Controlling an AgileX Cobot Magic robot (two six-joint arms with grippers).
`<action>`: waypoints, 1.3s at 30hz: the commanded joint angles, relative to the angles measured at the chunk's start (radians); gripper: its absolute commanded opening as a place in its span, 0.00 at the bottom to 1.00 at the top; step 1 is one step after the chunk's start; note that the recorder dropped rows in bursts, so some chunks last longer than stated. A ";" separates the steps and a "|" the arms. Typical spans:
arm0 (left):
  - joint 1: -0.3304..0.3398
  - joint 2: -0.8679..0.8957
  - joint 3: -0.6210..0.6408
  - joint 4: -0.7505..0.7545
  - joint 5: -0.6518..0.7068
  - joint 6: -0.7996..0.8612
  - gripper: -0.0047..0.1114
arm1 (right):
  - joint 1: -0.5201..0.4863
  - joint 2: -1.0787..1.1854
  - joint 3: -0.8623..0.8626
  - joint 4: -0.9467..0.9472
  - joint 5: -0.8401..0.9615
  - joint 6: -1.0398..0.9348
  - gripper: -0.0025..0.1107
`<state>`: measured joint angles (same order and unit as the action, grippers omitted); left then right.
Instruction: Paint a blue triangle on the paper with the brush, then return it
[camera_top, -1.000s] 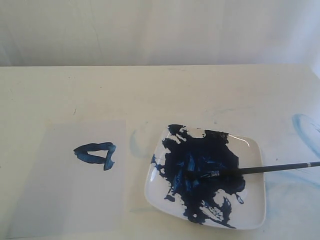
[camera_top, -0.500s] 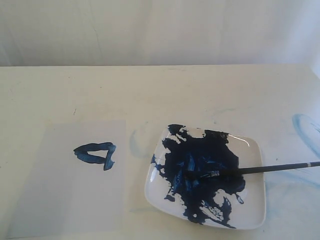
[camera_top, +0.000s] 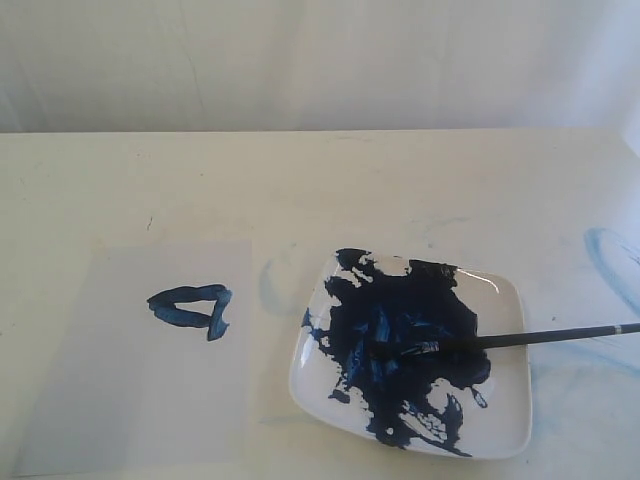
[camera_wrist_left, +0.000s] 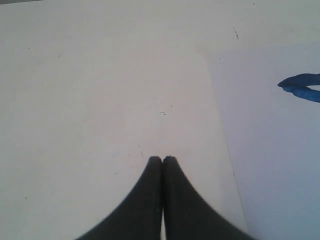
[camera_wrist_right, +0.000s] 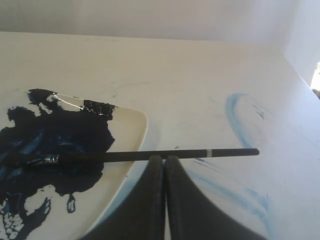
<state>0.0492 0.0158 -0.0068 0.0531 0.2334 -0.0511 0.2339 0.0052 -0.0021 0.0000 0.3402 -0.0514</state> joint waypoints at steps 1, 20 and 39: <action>-0.002 0.000 0.007 0.004 0.000 0.002 0.04 | 0.005 -0.005 0.002 0.000 -0.005 0.004 0.02; -0.026 -0.016 0.007 0.004 -0.002 0.002 0.04 | 0.005 -0.005 0.002 0.000 -0.005 0.004 0.02; -0.026 -0.016 0.007 0.004 -0.002 0.002 0.04 | 0.005 -0.005 0.002 0.000 -0.005 0.004 0.02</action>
<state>0.0219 0.0039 -0.0068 0.0531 0.2334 -0.0493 0.2339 0.0052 -0.0021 0.0000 0.3402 -0.0514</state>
